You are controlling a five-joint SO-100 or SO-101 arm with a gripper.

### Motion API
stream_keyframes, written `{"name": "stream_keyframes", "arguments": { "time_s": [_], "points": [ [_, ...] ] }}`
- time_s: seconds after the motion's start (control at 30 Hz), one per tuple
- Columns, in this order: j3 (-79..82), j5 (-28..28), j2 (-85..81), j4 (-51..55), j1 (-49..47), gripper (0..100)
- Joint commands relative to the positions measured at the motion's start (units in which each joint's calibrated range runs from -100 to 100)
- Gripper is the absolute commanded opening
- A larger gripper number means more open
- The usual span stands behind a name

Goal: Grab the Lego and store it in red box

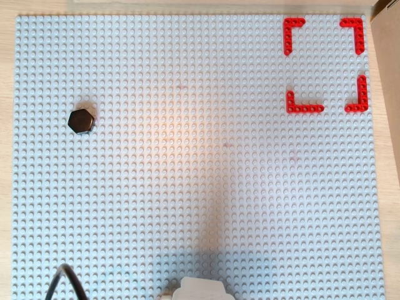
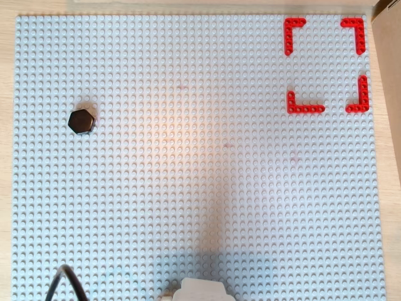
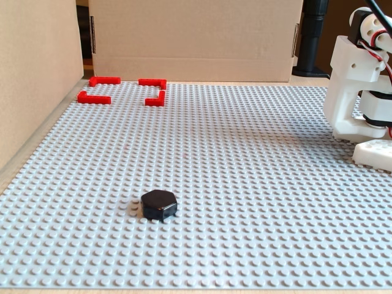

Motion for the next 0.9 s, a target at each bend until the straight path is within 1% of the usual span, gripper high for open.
{"name": "stream_keyframes", "arguments": {
  "time_s": [0.0, 0.33, 0.47, 0.57, 0.8, 0.87],
  "points": [
    [-0.1, -0.1, -0.5, 0.1, -0.3, 1],
    [-0.4, -0.1, 1.4, -4.6, -0.4, 2],
    [-1.0, -0.3, 8.0, -4.3, -7.1, 2],
    [-3.9, -1.5, 12.7, -3.9, -11.2, 5],
    [-8.5, -1.8, 20.5, -3.7, -12.3, 6],
    [-10.0, -1.6, 22.4, -2.2, -12.4, 6]
  ]
}}
